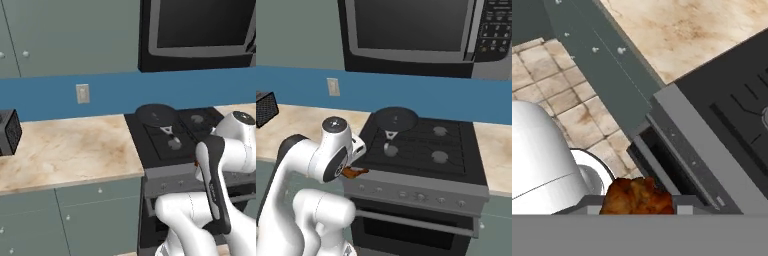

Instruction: Take the chicken drumsticks from the pan and place one on each plate on the dining counter.

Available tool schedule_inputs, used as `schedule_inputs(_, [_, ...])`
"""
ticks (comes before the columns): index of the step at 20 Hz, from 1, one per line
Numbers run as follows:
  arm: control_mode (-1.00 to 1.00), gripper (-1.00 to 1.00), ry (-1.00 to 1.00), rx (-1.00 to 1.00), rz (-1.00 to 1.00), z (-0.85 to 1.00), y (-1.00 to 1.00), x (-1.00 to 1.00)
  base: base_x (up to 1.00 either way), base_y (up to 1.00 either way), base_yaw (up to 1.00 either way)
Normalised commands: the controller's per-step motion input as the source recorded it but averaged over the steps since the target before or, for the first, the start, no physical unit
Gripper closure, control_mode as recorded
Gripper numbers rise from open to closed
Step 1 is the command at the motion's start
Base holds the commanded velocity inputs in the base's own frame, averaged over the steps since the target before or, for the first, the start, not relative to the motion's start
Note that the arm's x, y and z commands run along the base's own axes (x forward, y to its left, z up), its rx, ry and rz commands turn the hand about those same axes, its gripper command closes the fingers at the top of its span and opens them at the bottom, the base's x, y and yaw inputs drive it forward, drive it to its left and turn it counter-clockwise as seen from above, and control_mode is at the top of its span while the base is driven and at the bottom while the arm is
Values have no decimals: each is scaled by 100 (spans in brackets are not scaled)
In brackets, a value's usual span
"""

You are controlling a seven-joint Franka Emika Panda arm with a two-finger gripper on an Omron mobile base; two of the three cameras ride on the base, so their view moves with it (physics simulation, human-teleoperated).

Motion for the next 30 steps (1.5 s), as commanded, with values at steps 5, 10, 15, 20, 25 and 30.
schedule_inputs(5, [100,100,0,0,0,0,0,0,-69,38,29])
schedule_inputs(10, [100,100,0,0,0,0,0,0,-56,66,37])
schedule_inputs(15, [100,100,0,0,0,0,0,0,-89,82,32])
schedule_inputs(20, [100,100,0,0,0,0,0,0,-100,93,26])
schedule_inputs(25, [100,100,0,0,0,0,0,0,-100,99,22])
schedule_inputs(30, [100,100,0,0,0,0,0,0,-100,97,21])
